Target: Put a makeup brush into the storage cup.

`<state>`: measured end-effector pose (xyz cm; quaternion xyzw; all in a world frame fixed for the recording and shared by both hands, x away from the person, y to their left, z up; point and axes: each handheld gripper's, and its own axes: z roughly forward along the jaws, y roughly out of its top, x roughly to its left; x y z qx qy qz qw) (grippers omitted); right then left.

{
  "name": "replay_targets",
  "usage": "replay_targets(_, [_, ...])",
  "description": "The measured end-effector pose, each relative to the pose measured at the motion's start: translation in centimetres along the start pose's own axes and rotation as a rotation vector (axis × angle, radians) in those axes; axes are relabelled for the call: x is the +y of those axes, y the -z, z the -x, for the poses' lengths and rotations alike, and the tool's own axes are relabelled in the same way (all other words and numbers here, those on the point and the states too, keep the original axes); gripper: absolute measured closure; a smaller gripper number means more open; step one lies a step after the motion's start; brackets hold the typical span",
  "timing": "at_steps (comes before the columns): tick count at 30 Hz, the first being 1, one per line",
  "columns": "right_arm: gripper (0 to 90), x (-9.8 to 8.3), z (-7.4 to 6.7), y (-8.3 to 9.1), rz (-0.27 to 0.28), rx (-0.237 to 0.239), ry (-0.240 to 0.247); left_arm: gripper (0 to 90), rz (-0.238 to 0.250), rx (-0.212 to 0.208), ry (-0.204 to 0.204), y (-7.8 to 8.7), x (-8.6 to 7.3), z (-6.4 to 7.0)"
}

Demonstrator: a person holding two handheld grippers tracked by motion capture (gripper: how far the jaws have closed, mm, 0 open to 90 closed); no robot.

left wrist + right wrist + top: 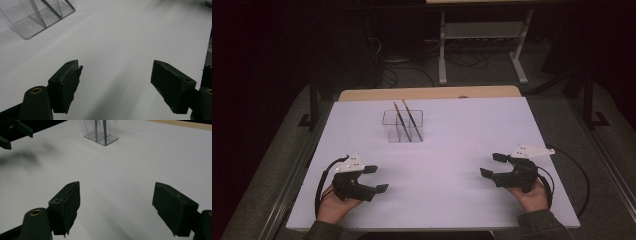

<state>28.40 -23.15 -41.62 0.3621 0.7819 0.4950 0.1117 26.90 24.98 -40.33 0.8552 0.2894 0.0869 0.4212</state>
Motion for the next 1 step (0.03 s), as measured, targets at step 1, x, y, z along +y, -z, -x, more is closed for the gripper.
replay_targets(1, [20.9,-0.01,0.01,0.04,0.004,0.002,0.001,22.4,-0.002,-0.002,0.000,-0.05,-0.03,-0.04])
